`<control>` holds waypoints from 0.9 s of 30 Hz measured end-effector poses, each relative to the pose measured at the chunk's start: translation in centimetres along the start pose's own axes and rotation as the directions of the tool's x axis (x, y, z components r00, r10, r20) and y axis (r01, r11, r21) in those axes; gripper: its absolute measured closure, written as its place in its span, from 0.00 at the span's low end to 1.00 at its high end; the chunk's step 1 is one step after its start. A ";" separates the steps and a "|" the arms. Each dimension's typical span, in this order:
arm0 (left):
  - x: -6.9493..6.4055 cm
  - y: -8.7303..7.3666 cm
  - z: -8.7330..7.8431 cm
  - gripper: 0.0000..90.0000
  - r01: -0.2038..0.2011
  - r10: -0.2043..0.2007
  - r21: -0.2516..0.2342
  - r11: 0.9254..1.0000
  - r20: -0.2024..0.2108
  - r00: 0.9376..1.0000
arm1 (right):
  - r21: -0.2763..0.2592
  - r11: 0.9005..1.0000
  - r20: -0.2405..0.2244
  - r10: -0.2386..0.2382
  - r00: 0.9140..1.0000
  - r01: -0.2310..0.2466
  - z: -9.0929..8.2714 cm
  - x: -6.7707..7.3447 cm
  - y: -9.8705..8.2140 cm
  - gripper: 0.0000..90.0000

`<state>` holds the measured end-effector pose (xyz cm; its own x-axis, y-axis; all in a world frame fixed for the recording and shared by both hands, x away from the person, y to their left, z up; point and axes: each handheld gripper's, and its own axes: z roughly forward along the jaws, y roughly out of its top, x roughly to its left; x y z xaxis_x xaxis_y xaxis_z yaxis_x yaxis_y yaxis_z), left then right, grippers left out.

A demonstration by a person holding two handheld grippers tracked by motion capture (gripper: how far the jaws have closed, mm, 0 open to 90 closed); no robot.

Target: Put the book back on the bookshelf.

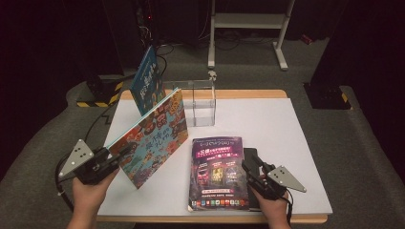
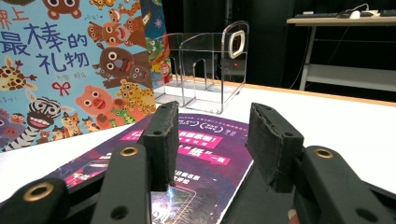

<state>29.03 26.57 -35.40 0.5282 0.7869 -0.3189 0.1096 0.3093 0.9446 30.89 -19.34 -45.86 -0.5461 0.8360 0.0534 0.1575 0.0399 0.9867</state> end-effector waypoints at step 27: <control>0.0 -0.5 2.9 0.88 0.015 -0.015 -0.002 1.000 0.008 1.000 | 0.005 1.000 -0.001 0.004 1.000 -0.004 -0.1 -0.1 0.0 0.58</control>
<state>31.40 24.89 -35.62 0.5330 0.7781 -0.3322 0.1153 0.3222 0.9396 30.83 -19.50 -45.84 -0.5459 0.8359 0.0577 0.1637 0.0389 0.9857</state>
